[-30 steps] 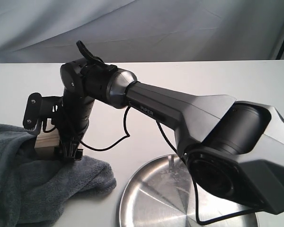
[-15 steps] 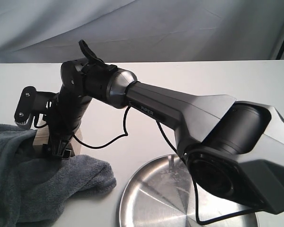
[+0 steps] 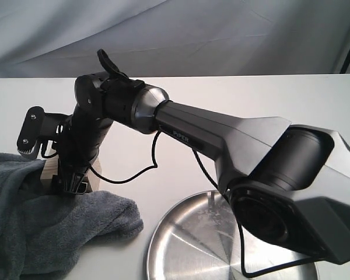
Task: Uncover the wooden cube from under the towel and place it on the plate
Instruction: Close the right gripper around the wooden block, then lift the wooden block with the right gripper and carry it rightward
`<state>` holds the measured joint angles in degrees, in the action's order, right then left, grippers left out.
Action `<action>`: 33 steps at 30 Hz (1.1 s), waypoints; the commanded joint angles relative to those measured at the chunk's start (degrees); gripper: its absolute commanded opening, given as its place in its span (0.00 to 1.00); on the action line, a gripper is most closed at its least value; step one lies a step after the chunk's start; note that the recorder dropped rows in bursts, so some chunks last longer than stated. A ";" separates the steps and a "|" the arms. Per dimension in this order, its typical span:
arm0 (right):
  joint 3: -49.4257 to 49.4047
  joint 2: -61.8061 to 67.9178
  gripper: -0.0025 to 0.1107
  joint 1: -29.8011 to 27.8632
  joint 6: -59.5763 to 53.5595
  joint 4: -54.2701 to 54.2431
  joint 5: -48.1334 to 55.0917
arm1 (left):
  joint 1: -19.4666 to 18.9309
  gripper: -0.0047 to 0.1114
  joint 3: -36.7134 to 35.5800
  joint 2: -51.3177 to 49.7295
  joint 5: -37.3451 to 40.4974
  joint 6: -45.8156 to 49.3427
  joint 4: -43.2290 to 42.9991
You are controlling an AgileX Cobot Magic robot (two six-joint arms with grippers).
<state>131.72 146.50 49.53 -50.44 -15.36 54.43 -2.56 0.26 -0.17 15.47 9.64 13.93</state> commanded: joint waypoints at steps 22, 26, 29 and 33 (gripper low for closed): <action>0.35 -9.53 0.16 -1.97 12.35 7.27 2.87 | 0.45 0.04 -0.26 0.17 -0.44 -0.59 0.26; 0.35 -11.66 0.16 -4.07 13.43 6.58 6.28 | 0.45 0.04 -0.26 0.17 -0.44 -0.59 0.26; 0.35 -12.96 0.16 -5.59 13.43 4.21 9.12 | 0.45 0.04 -0.26 0.17 -0.44 -0.59 0.26; 0.35 -14.30 0.16 -7.31 13.43 2.26 12.29 | 0.45 0.04 -0.26 0.17 -0.44 -0.59 0.26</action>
<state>131.72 134.55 43.30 -37.25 -11.08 65.32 -2.56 0.26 -0.17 15.47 9.64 13.93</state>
